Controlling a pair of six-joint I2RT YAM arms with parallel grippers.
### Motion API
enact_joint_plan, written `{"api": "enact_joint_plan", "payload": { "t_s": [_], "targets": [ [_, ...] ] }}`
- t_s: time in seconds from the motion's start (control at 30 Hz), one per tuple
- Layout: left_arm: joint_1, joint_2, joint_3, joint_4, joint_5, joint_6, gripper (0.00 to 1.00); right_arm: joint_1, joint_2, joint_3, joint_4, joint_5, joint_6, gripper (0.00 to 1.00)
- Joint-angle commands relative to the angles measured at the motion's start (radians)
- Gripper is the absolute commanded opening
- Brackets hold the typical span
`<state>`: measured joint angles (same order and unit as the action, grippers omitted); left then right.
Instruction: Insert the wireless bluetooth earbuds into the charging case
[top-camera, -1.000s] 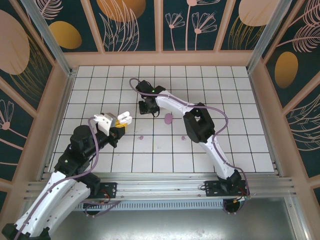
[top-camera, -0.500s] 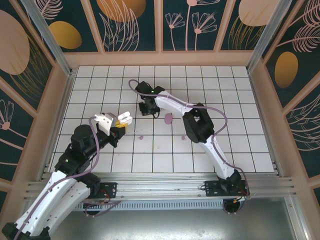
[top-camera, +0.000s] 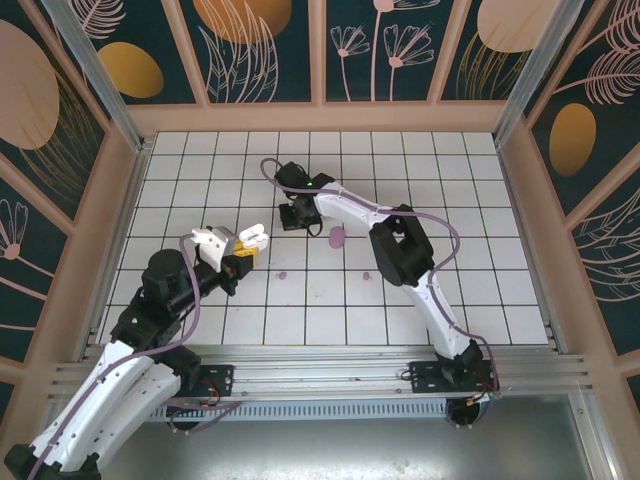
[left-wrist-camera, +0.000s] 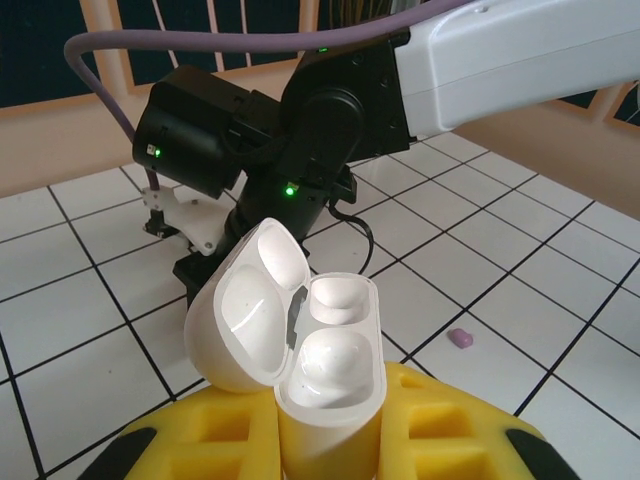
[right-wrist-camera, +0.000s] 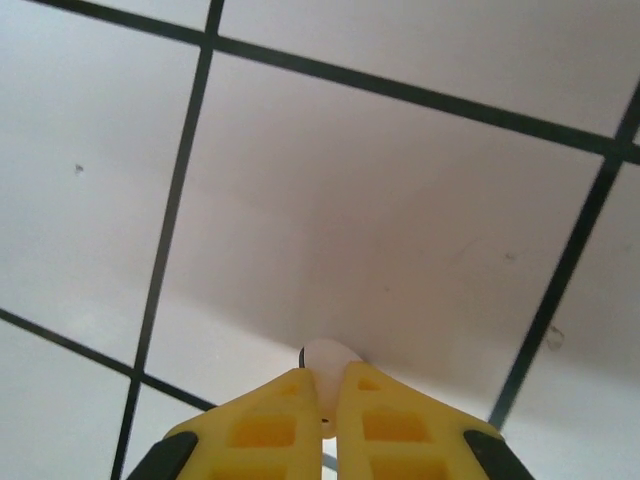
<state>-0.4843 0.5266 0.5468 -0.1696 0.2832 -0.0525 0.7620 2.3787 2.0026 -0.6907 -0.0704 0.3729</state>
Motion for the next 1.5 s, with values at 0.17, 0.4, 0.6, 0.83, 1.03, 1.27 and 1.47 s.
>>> {"api": "enact_joint_plan", "payload": {
  "t_s": [0.17,0.4,0.6,0.83,1.03,1.27,1.47],
  "targets": [
    [0.006,0.008,-0.037,0.140,0.073,0.042,0.00,-0.047,-0.284,-0.277,0.240,-0.072,0.036,0.01],
    [0.006,0.035,-0.088,0.317,0.144,-0.005,0.00,-0.081,-0.545,-0.508,0.453,-0.118,0.037,0.00],
    [0.004,0.111,-0.104,0.474,0.178,-0.026,0.00,-0.086,-0.766,-0.660,0.617,-0.155,0.048,0.00],
    [0.006,0.208,-0.098,0.595,0.210,-0.006,0.00,-0.077,-0.966,-0.794,0.795,-0.271,0.062,0.00],
    [0.006,0.261,-0.082,0.653,0.222,-0.038,0.00,-0.044,-1.120,-0.926,0.945,-0.310,0.047,0.00],
    [0.006,0.302,-0.084,0.746,0.234,-0.083,0.00,0.013,-1.147,-1.010,1.131,-0.400,0.083,0.00],
    [0.006,0.310,-0.073,0.760,0.230,-0.090,0.00,0.065,-1.095,-0.996,1.169,-0.415,0.068,0.00]
  ]
}}
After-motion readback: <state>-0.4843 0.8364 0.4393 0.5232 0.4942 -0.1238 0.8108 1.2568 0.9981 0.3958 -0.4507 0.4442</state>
